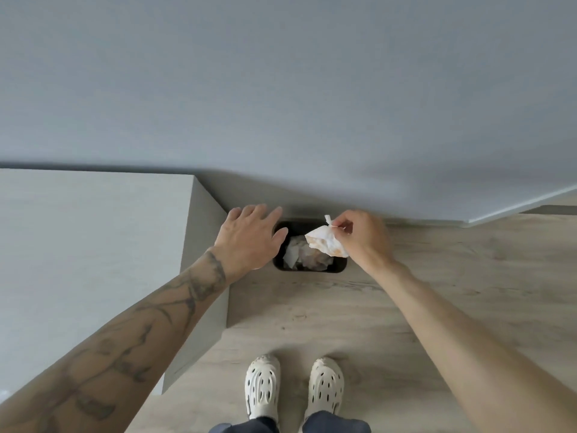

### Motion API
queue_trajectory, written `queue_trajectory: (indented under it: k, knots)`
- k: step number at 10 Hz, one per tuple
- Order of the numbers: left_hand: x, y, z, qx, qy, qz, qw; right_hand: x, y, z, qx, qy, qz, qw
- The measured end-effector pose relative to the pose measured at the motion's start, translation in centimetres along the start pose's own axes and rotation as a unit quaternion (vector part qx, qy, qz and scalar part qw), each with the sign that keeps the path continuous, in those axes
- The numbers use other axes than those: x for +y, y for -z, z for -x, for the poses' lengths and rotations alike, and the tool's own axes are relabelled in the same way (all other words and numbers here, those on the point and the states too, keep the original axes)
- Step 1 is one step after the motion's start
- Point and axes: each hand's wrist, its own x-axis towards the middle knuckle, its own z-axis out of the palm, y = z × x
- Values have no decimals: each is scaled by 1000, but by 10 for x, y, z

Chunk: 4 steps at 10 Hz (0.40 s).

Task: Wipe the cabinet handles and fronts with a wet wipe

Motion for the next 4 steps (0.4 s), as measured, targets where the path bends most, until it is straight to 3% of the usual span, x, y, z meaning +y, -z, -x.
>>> queue_trajectory:
  k: [2, 4]
  knots:
    - [-8, -101, -72, 0, 5, 2, 1000, 79, -91, -63, 4, 1, 33, 999]
    - [-8, -131, -101, 9, 4, 10, 1000, 113, -123, -87, 21, -16, 28, 999]
